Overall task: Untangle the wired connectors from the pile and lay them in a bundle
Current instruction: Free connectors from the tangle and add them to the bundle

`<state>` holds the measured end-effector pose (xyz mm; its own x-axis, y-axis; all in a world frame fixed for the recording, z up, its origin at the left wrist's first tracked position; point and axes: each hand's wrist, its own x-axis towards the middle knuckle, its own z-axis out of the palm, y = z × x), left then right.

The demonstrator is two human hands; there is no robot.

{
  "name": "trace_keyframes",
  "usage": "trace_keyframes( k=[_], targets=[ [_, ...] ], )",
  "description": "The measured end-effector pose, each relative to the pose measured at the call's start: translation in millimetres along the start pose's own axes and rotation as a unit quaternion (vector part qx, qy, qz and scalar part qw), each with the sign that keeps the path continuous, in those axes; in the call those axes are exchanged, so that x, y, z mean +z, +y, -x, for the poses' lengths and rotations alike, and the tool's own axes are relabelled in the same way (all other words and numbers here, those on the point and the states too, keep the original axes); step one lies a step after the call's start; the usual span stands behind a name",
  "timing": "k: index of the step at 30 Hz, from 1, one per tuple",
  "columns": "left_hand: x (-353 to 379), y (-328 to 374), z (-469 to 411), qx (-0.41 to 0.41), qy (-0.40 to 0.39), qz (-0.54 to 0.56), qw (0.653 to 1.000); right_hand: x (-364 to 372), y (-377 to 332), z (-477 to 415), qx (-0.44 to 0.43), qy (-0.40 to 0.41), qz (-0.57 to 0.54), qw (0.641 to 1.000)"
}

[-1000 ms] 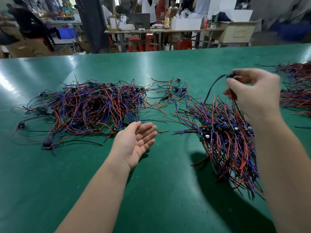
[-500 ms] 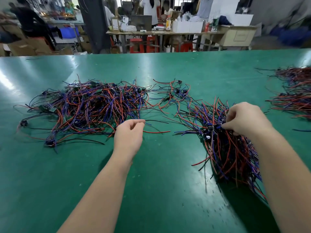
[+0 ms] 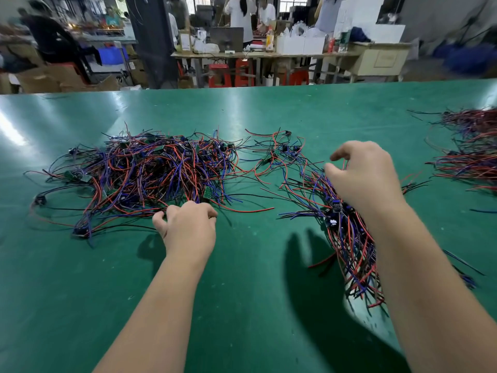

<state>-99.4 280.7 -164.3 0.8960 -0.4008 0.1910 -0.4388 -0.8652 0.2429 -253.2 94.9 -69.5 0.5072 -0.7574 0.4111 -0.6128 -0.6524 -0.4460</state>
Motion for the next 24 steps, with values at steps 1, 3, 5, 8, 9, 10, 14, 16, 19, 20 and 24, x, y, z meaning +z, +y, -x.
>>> trace_keyframes(
  k=[1, 3, 5, 8, 9, 10, 14, 16, 19, 20, 24],
  targets=[
    [0, 0, -1, 0.002, 0.002, 0.008, 1.000, 3, -9, 3, -0.020, 0.008, -0.020, 1.000],
    [0, -3, -4, 0.012, 0.007, 0.065, 0.998, 13, -27, 11, -0.058, 0.012, -0.051, 0.997],
    [0, -7, -6, 0.031, 0.008, 0.141, 0.989, 29, -39, 22, -0.087, -0.005, -0.069, 0.994],
    [-2, -10, -6, 0.044, 0.023, 0.174, 0.984, 58, -47, 41, -0.113, -0.060, -0.073, 0.989],
    [-3, -9, -5, 0.051, 0.039, 0.186, 0.980, 65, -47, 47, -0.121, -0.078, -0.084, 0.986],
    [-5, -6, -3, 0.059, 0.061, 0.210, 0.974, 71, -47, 53, -0.125, -0.093, -0.105, 0.982],
    [-22, 8, 4, 0.077, 0.174, 0.418, 0.889, 80, -49, 61, -0.047, -0.156, -0.253, 0.954],
    [-29, 13, 11, 0.145, 0.224, 0.461, 0.846, 78, -55, 63, 0.060, -0.231, -0.430, 0.871],
    [-28, 23, 24, 0.255, 0.211, 0.466, 0.821, 69, -56, 62, 0.111, -0.305, -0.609, 0.723],
    [-27, 26, 27, 0.280, 0.197, 0.460, 0.819, 66, -54, 61, 0.098, -0.309, -0.633, 0.703],
    [-24, 30, 31, 0.321, 0.176, 0.450, 0.814, 60, -45, 55, 0.113, -0.294, -0.671, 0.671]
  ],
)
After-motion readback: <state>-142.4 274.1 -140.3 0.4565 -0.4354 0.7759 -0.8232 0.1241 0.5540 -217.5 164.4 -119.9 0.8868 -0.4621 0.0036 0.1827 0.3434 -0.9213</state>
